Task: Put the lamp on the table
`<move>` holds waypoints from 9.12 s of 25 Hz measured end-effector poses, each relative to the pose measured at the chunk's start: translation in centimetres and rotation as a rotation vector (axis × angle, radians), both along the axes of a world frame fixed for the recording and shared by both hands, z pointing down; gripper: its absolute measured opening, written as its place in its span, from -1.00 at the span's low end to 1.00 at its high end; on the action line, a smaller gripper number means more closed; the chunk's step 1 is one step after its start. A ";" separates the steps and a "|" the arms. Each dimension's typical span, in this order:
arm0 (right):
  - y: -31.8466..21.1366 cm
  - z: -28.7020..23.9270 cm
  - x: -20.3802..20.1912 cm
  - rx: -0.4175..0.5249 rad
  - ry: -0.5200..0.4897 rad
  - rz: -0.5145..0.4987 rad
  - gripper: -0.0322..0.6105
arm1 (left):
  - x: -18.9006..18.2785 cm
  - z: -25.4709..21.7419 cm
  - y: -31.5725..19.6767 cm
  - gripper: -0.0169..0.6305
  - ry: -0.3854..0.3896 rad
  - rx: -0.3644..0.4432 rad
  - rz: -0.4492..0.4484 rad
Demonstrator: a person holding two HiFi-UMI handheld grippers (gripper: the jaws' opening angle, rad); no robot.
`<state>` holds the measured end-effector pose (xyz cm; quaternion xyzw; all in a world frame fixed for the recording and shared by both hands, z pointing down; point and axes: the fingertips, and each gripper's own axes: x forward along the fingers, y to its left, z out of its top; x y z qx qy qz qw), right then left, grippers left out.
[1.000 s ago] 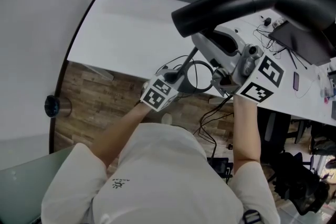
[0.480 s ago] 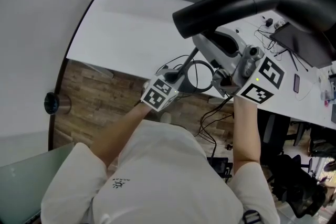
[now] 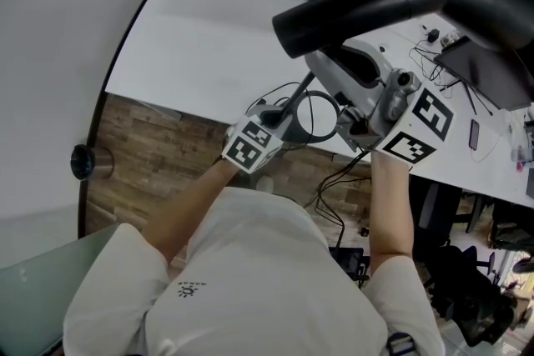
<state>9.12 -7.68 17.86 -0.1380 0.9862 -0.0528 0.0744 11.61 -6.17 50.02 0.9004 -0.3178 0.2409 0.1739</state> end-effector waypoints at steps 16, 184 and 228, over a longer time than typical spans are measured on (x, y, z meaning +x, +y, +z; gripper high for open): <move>-4.2 -0.4 -1.0 0.004 0.001 0.024 -0.79 | -1.3 0.0 -4.4 -0.91 -0.012 0.008 0.026; -23.1 16.0 -4.8 -0.095 0.171 0.177 -0.64 | -3.4 14.3 -23.6 -0.68 0.005 -0.044 0.159; -14.0 13.6 1.8 -0.193 0.016 0.305 -0.89 | -8.0 -6.1 -18.6 -0.88 0.179 0.181 0.086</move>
